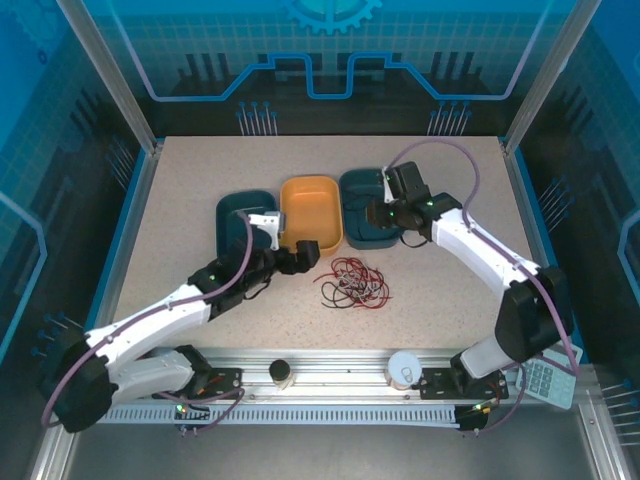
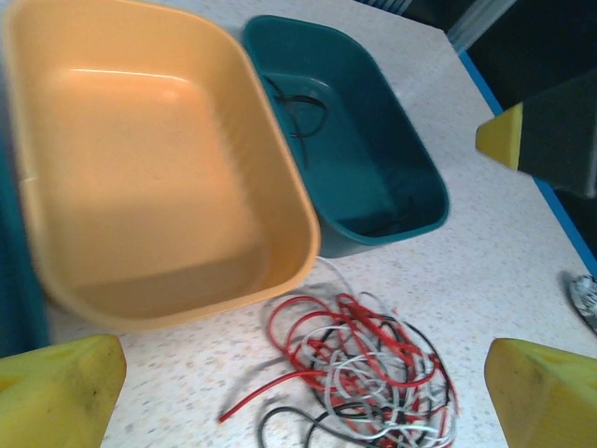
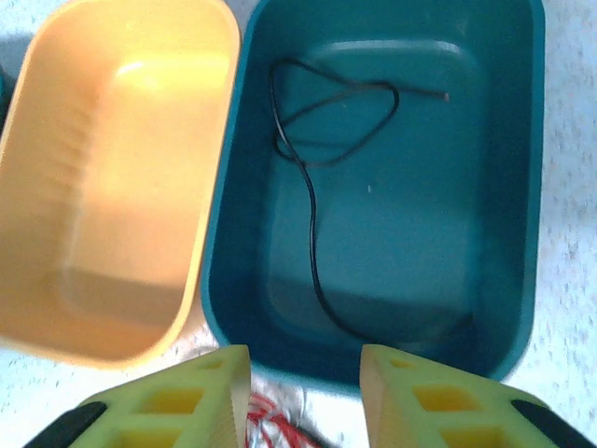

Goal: Untangle the cables

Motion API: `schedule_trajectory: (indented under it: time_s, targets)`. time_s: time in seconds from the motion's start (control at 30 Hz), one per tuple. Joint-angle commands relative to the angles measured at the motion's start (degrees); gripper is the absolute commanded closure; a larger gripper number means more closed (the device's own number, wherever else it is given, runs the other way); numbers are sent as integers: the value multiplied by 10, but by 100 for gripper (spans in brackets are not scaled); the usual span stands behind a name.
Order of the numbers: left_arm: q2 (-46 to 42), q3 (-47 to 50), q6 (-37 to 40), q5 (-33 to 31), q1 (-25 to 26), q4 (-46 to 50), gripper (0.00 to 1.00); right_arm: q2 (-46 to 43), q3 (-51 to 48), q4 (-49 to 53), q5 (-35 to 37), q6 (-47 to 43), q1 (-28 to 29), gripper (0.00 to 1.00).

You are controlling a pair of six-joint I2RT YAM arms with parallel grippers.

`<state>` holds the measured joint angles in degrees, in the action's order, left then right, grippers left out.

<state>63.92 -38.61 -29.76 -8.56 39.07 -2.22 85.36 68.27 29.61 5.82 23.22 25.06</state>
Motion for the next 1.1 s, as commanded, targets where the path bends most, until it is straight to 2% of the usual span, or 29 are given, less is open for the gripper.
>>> schedule_trajectory:
  time_s: [0.0,0.1,0.3,0.43,0.53,0.73,0.8,0.97,1.07]
  targets:
    - [49,-39,5,50,22,-33,1,-30,-37,46,-37,38,2,69]
    - [100,-66,5,56,42,-35,3,-54,-73,52,-55,52,6,73]
    - [171,-105,8,45,67,-6,12,-111,-159,6,-66,71,30,68]
    - [202,-108,12,35,82,-5,14,-136,-210,-27,-71,89,37,68]
    - [233,-115,12,35,92,-10,15,-138,-231,-44,-62,99,50,67]
    - [280,-118,-8,35,108,-34,25,-111,-237,-48,-57,109,73,67]
    - [289,-114,-16,37,108,-38,33,-102,-234,-48,-58,109,80,67]
    - [289,-99,-27,21,108,-30,70,-86,-225,-47,-53,114,87,67]
    - [282,-86,-34,3,108,-16,86,-85,-221,-42,-47,113,90,68]
